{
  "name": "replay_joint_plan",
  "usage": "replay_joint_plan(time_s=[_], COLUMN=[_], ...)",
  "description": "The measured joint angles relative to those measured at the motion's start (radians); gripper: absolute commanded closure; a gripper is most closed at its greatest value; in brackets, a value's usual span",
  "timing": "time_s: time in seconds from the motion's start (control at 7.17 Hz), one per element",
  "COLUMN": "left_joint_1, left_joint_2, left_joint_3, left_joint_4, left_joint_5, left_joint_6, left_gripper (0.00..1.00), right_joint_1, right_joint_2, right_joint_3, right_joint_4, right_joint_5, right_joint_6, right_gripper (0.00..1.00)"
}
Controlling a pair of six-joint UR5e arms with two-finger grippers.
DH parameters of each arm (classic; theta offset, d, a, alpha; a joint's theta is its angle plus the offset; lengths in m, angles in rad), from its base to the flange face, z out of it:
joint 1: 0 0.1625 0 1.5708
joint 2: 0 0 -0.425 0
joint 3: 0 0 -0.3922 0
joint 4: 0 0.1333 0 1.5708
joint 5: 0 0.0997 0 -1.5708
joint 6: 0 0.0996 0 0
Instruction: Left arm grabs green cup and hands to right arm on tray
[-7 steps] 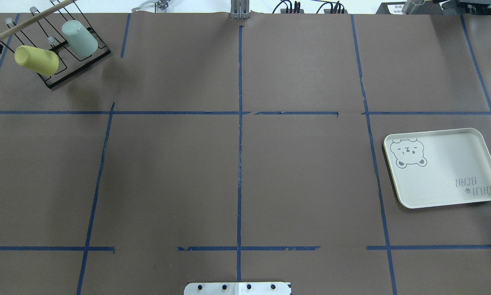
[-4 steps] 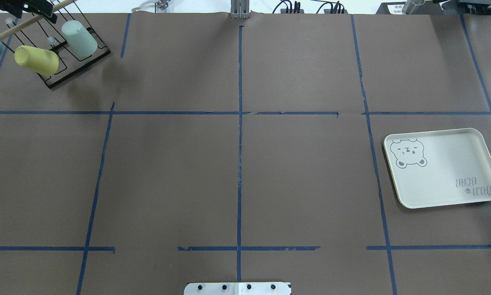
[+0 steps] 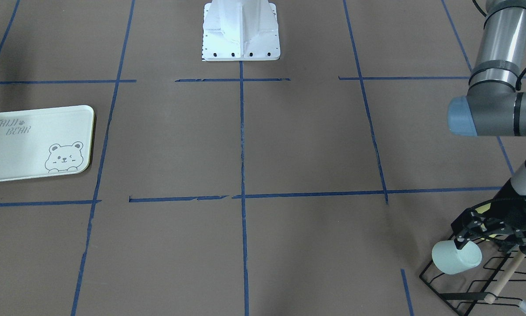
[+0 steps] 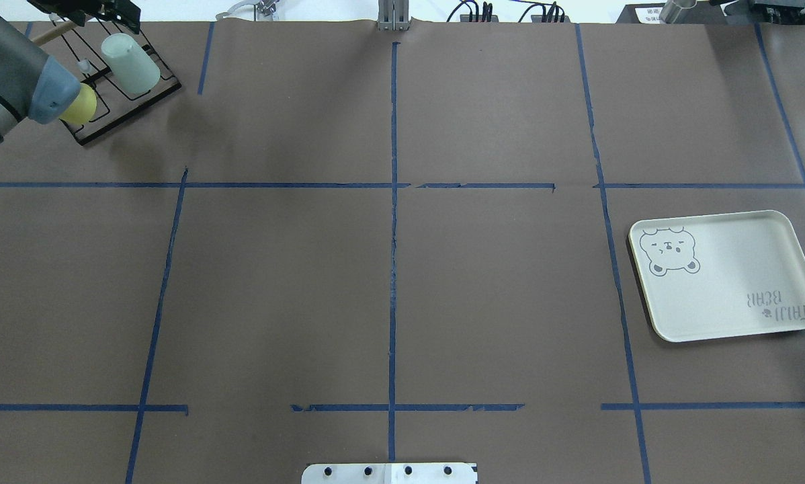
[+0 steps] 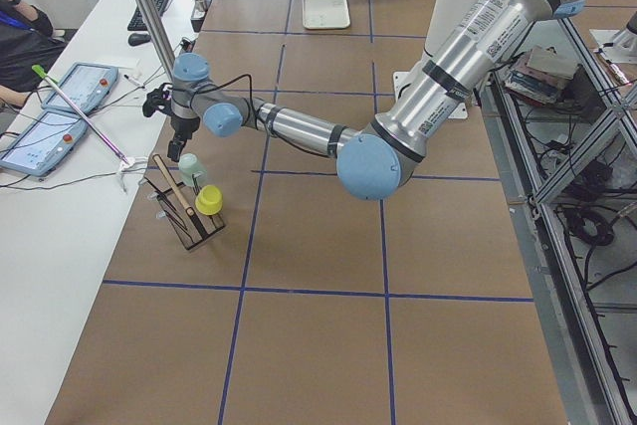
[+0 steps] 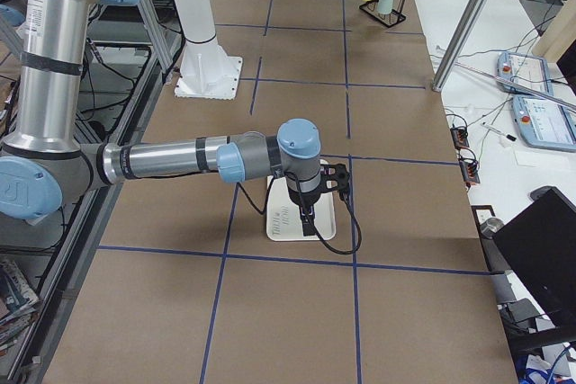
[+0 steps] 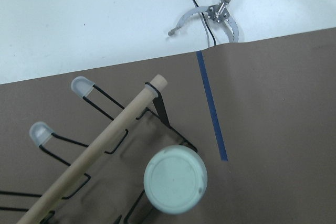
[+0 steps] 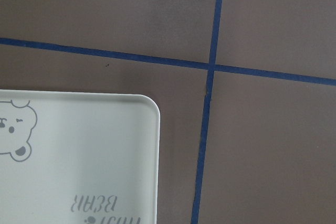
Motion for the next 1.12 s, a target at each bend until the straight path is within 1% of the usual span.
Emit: replay_joint_plan(time_s=[0.14,0.42,1.12], left_joint_1=[0.005,0.019,0.042], left_joint_2=[-0.011,-0.016,-0.008], left_joint_3=[0.04,0.077,0.087], left_joint_4=[-0.02,-0.047,-0.055], left_joint_5=[0.002,0.003,0.001], left_joint_6=[-0.004,-0.013,-0.036], left_gripper=[0.0,0.0,0.0], right_joint_1=[0.0,0.0,0.0], right_joint_2=[0.0,-0.001,-0.001], right_joint_3=[0.0,-0.001,0.0], right_joint_4=[0.0,0.0,0.0], right_joint_5=[0.004,0.015,0.027], right_joint_6=[0.0,0.0,0.0], right_gripper=[0.0,0.0,0.0])
